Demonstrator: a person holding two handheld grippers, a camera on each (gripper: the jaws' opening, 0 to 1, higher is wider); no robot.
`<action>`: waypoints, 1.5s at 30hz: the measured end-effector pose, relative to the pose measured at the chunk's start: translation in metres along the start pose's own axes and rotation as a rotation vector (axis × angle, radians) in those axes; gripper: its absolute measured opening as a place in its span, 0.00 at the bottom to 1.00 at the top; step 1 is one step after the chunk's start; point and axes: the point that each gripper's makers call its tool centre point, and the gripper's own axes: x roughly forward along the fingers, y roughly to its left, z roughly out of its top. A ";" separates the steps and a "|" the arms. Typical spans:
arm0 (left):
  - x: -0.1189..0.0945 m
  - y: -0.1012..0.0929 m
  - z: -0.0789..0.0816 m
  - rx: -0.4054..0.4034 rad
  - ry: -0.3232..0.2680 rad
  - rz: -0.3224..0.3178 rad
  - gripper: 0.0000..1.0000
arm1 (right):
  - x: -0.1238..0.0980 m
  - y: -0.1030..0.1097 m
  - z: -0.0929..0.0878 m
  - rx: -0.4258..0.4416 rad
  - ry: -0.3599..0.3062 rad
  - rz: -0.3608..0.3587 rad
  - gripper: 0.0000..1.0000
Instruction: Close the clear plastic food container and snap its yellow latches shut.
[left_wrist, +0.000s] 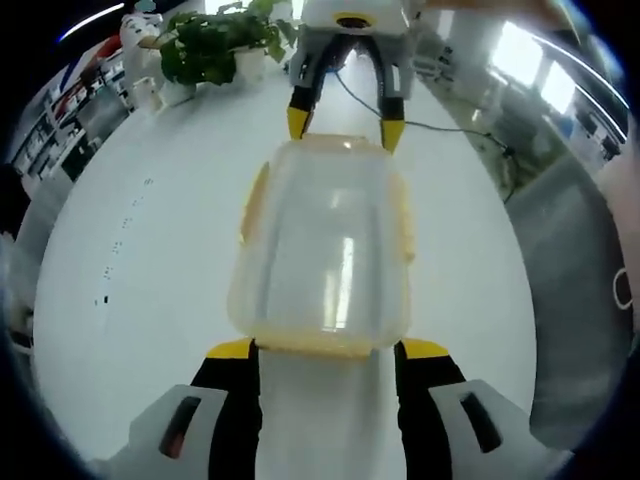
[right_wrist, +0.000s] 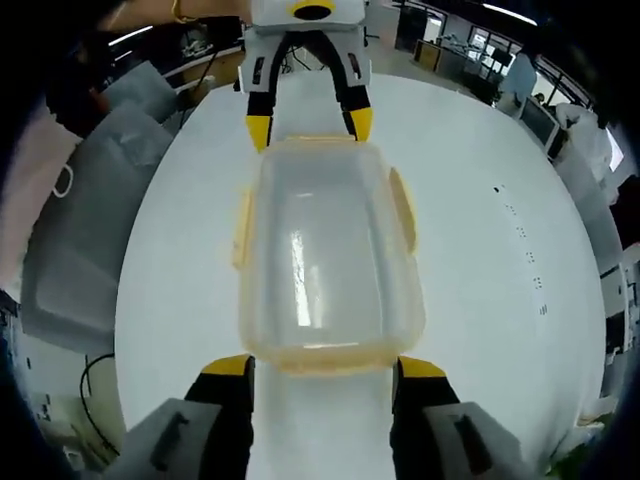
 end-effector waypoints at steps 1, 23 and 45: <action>-0.001 0.000 0.000 -0.002 0.002 0.001 0.52 | 0.000 -0.001 0.000 -0.003 0.003 -0.003 0.54; -0.027 -0.002 0.000 0.010 0.050 0.010 0.52 | -0.024 0.003 0.006 -0.006 -0.003 -0.021 0.57; -0.014 0.001 0.056 -0.055 -0.148 0.037 0.40 | -0.020 -0.001 0.054 -0.013 -0.107 -0.005 0.49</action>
